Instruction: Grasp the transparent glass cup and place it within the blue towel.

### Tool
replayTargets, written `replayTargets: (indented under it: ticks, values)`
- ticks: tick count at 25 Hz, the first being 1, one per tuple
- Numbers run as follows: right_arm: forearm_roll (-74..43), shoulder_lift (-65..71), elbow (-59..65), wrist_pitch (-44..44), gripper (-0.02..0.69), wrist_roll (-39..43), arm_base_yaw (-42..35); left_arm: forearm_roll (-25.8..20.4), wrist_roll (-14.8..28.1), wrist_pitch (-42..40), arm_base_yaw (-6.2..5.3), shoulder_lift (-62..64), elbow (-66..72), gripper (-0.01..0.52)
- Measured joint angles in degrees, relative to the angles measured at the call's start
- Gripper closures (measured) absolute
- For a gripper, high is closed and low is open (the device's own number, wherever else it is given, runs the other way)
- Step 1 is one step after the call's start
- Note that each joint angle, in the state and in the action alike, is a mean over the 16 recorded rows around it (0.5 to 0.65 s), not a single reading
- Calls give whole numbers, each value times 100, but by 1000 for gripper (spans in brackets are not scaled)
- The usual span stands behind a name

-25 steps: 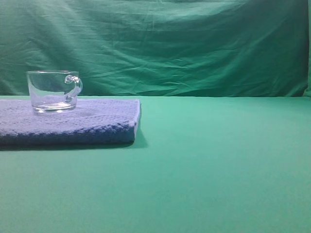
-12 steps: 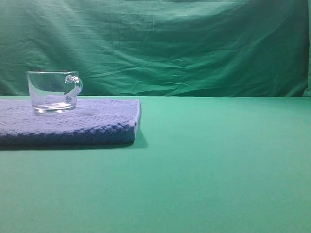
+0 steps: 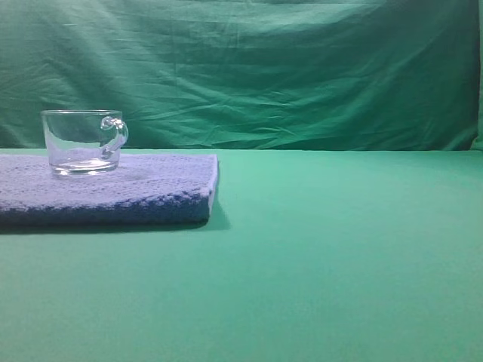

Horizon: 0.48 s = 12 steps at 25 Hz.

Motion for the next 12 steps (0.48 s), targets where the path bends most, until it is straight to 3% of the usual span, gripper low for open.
replayTargets:
  ticks: [12]
  values:
    - [97, -52, 593, -75, 665, 0, -364, 0, 0, 0, 0, 0, 0, 514]
